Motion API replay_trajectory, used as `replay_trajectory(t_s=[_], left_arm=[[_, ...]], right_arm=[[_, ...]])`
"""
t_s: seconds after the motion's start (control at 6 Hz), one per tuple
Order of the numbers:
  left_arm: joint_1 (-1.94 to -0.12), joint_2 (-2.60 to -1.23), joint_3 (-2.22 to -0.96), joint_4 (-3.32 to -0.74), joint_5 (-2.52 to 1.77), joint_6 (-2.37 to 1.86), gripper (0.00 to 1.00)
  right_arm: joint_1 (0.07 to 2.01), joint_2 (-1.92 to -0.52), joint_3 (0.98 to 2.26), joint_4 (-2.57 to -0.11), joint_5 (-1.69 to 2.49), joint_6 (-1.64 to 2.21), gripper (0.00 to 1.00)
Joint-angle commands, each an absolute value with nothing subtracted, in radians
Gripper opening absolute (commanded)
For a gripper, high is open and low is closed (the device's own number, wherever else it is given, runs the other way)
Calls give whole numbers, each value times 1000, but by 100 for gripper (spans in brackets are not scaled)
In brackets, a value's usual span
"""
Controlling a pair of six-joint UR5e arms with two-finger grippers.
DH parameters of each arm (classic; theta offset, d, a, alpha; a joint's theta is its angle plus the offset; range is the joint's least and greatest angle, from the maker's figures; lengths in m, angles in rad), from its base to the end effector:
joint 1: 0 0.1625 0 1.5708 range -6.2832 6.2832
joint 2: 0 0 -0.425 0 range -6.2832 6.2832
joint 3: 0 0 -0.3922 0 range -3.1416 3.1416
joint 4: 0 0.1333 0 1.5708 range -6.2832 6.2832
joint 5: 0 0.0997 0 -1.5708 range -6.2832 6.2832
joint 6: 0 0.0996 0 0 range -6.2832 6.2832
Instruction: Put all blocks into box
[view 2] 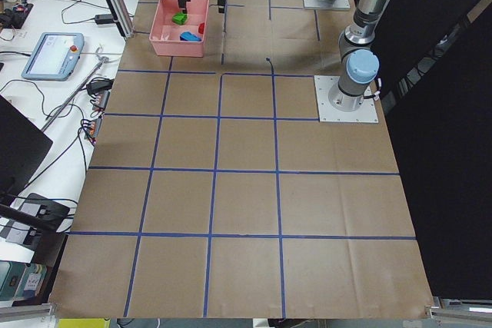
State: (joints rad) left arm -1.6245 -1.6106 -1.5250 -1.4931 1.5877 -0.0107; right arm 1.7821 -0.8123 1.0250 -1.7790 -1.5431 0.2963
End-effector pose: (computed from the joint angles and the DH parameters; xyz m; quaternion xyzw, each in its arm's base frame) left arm -0.1592 -0.5090 0.4986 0.0211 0.9989 -0.0421 0.0071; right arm 0.2956 -0.7292 0.2882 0.0425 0.9990 0.0057 0.0128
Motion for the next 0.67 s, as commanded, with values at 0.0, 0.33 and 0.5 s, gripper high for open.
replay_trajectory(t_s=[0.0,0.33,0.5], left_arm=[[-1623,-1592,-1545,-1493,1588,-11,99],[-1617,-1588,-1545,-1493,1588,-9,99],[-1615,-1586,-1545,-1493,1588,-9,99]], right_arm=[[1737,-885,1028,-1646,-1549,288,100],[1636,-1067,1069,-1403,-1549,108,99],[1605,-1191,1189,-1372,-1551,80,99]])
